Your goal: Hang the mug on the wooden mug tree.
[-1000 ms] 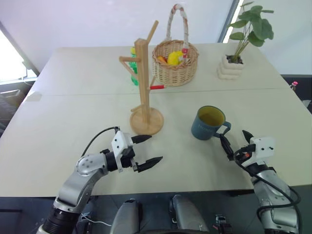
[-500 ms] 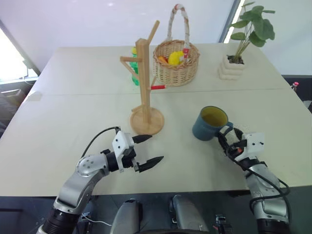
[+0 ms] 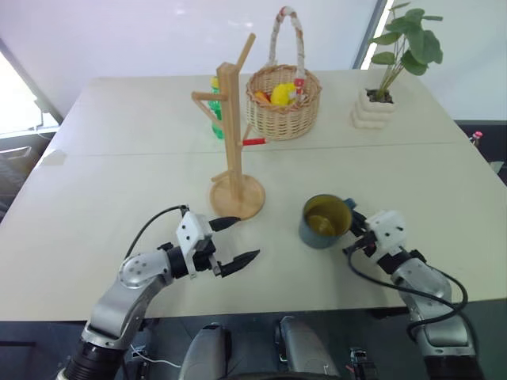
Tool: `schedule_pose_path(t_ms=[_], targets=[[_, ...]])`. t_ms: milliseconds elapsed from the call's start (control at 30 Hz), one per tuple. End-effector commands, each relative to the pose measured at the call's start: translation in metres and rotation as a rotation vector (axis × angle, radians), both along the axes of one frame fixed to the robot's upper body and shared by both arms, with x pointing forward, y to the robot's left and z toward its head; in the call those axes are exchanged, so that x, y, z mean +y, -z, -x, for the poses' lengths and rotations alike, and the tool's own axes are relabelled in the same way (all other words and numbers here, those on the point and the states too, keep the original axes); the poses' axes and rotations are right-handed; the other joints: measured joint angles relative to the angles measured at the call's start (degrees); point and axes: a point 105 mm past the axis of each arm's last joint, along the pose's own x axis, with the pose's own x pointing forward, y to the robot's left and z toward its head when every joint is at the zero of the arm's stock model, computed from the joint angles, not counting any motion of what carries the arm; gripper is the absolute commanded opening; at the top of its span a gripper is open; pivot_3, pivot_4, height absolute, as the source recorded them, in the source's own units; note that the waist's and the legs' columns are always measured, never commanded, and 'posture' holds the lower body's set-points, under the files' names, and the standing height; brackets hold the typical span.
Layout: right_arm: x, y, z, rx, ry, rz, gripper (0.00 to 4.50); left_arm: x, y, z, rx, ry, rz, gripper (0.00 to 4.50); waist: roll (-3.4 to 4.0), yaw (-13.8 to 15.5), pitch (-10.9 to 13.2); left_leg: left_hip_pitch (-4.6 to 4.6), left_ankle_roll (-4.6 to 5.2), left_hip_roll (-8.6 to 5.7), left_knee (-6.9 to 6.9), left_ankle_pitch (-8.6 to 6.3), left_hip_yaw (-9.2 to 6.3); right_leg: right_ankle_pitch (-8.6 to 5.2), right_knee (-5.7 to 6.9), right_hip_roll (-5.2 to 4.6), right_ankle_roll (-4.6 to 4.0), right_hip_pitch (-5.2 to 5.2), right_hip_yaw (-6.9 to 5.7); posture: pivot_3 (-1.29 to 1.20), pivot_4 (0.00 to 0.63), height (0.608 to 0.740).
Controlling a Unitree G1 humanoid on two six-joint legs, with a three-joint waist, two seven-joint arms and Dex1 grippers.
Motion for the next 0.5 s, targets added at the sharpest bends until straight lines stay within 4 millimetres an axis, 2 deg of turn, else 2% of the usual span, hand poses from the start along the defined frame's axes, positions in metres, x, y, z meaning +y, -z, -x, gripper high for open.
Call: schedule_pose_path(t_ms=[33, 200, 333, 500], targets=[[0.035, -0.041, 0.002, -0.156, -0.179, 0.142, 0.02, 0.014, -0.012, -0.008, -0.065, -0.085, 0.024, 4.5, -0.01, 0.14, 0.01, 0.0, 0.0, 0.01, 0.01, 0.0, -0.02, 0.0, 0.0, 0.02, 0.0, 0.01, -0.01, 0.0, 0.15, 0.74], [0.053, -0.072, -0.006, -0.225, -0.256, 0.235, 0.02, 0.025, -0.016, -0.011, -0.095, -0.143, 0.051, 4.5, -0.11, 0.55, 0.03, -0.05, 0.0, 0.0, 0.05, 0.0, -0.08, 0.01, -0.02, -0.02, 0.01, 0.02, -0.06, 0.0, 0.15, 0.74], [0.059, -0.102, -0.015, -0.27, -0.266, 0.274, 0.02, 0.036, -0.032, -0.012, -0.14, -0.192, 0.166, 4.5, -0.16, 0.45, 0.06, -0.12, 0.0, -0.05, 0.06, 0.0, -0.06, 0.01, -0.07, -0.14, 0.01, 0.0, -0.07, 0.0, 0.15, 0.74], [0.066, -0.134, -0.027, -0.308, -0.252, 0.29, 0.02, 0.054, -0.046, -0.014, -0.166, -0.223, 0.204, 4.5, -0.15, 0.37, 0.06, -0.1, 0.0, -0.04, 0.04, 0.0, -0.08, 0.01, -0.04, -0.11, 0.01, -0.04, -0.08, 0.0, 0.15, 0.74]])
